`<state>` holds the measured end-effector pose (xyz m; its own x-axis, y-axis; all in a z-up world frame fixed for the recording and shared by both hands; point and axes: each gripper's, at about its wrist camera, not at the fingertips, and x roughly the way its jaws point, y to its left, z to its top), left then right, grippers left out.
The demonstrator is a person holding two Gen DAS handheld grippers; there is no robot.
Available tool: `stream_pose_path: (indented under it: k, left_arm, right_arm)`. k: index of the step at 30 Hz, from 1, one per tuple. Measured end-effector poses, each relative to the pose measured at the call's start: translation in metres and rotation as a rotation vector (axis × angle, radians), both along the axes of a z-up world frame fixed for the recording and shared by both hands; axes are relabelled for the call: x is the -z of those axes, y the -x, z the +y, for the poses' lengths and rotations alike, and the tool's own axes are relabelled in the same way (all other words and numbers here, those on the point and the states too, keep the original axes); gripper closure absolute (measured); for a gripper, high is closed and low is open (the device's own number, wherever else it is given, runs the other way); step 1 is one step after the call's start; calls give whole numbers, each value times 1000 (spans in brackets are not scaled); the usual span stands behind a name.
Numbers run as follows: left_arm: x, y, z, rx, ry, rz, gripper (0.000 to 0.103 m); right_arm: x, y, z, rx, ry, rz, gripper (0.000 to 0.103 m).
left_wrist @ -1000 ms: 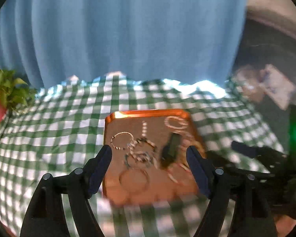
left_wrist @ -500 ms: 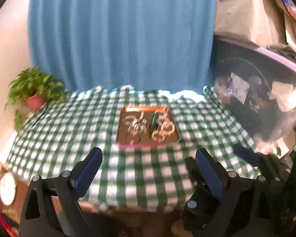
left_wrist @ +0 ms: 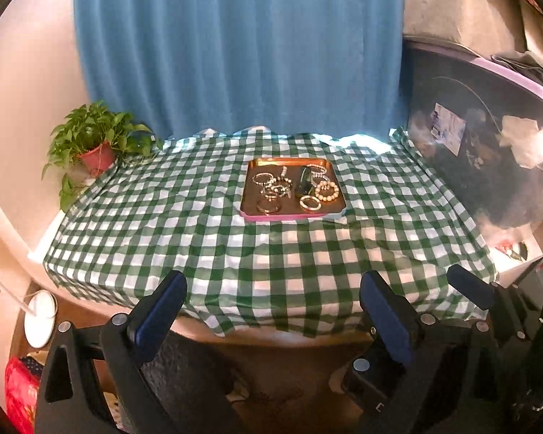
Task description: Organize jewelry
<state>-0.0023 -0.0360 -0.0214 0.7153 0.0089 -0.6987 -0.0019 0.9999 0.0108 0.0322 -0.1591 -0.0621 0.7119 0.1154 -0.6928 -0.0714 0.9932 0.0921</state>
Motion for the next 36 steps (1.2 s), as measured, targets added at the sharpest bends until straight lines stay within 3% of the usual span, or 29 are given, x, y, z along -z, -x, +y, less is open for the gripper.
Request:
stream_pose_path:
  k: [36]
  left_arm:
    - [10, -13, -4, 21, -13, 39, 6]
  right_arm:
    - [14, -5, -2, -2, -7, 41, 16]
